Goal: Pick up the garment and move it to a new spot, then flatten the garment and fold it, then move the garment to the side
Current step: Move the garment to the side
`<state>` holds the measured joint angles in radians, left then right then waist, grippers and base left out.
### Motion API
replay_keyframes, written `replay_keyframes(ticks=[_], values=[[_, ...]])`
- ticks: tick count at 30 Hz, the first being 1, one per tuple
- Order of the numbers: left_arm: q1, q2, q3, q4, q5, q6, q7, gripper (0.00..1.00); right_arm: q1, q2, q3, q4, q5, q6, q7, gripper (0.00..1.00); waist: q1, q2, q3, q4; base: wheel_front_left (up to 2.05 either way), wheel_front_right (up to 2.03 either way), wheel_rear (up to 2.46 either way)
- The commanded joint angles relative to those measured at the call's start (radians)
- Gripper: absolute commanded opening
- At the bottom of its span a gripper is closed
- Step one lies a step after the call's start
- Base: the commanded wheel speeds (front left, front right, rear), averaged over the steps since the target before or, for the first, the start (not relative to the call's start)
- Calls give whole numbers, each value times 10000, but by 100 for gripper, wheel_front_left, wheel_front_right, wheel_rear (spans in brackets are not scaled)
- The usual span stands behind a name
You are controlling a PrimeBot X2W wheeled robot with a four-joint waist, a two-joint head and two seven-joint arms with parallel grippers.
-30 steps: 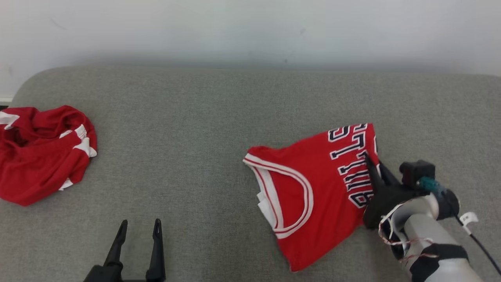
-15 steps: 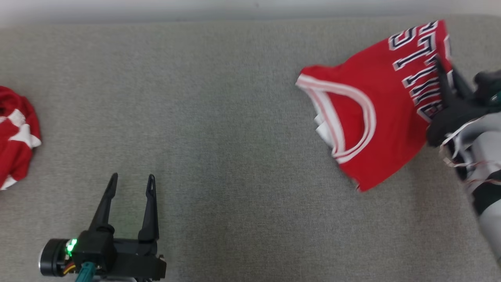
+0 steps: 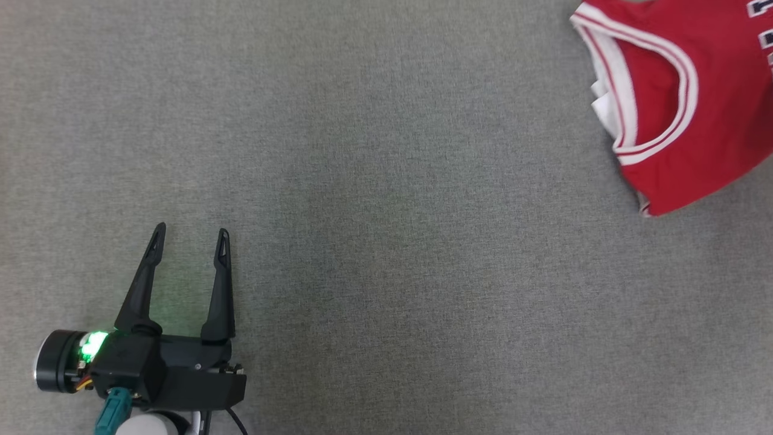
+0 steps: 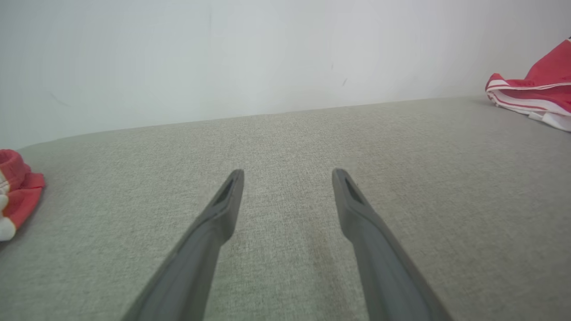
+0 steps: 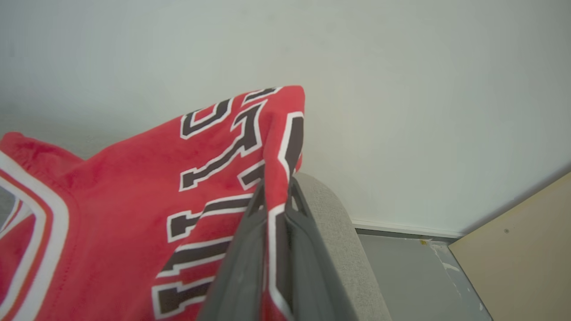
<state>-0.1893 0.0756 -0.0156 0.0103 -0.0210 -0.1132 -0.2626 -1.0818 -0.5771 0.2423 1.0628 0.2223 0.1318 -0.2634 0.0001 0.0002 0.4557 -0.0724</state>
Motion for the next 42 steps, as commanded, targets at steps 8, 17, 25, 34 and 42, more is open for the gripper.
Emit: replay_keyframes(ticks=[8,17,25,34,42], values=[[-53,74,8,-496,177,117,-25,100,-1000,-763,-14,521,-501,-17,-15,0,-1,-2,556,-116,0,0,0],[-44,50,9,-625,147,221,-25,100,-1334,-729,76,767,-727,-17,-13,0,-1,-2,684,-124,0,0,0],[7,19,108,-496,7,269,-25,100,-1460,-661,8,1400,-1125,-17,-9,100,-1,-2,467,-85,0,0,0],[714,-121,300,-106,-162,363,-25,100,-149,-41,-892,-405,-813,-17,-9,100,-1,-2,-822,-126,0,0,0],[1403,-218,441,229,-371,359,-25,100,2691,1057,-2098,-3442,-478,-17,-10,100,-1,-2,-2053,-1,0,0,0]])
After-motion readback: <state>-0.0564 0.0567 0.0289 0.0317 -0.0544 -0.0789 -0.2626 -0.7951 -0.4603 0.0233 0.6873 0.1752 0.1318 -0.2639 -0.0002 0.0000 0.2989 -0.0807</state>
